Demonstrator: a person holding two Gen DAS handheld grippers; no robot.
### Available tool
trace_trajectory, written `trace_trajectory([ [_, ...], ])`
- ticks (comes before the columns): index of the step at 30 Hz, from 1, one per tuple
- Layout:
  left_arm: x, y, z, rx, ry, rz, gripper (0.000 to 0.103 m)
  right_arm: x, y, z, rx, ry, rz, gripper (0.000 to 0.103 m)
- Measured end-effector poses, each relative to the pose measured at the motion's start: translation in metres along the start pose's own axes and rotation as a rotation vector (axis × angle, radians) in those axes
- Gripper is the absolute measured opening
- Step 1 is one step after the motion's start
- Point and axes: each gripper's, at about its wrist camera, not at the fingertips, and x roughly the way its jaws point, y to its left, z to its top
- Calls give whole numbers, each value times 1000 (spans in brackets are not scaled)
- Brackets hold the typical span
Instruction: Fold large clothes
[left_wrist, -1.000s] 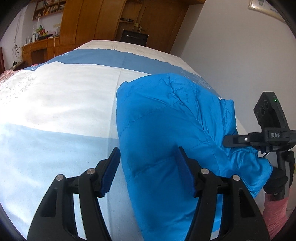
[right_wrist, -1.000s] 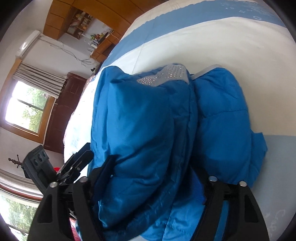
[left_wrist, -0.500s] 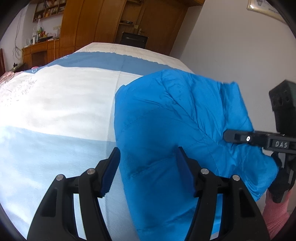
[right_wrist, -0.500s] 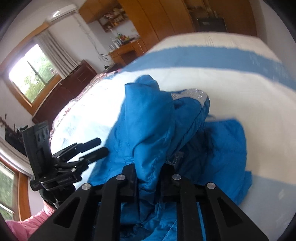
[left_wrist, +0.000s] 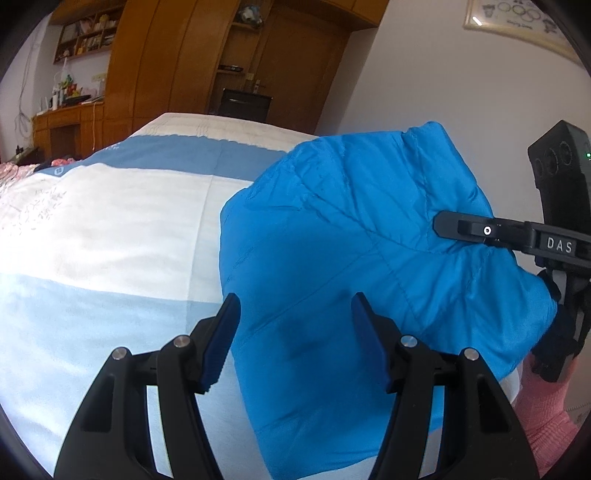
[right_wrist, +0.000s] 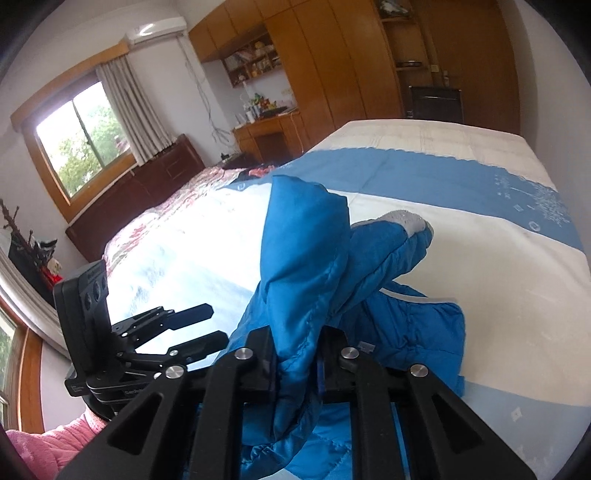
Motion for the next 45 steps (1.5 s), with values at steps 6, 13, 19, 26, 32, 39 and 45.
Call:
trace_trajectory([
  [6,20,-6,-4,13,59,-36,61,-19,-30,-18,84,-3,-32,14],
  [13,52,-19,-12,50,136,-54,60,-5,-82,-51,205,51,-26,14],
  [19,76,-24,-24,94,173,-63,60,25,-134,-93,339,73,67,16],
  [26,92,-27,-39,128,158,-33,61,52,-159,-123,443,4,176,21],
  [32,83,-29,-37,108,161,-39,59,35,-144,-115,377,-24,92,35],
  [39,23,-26,-19,84,66,-14,59,-45,-76,-95,178,-167,-101,38],
  [45,19,-43,-26,-38,90,-133,47,-15,-14,-78,19,-93,-35,22],
])
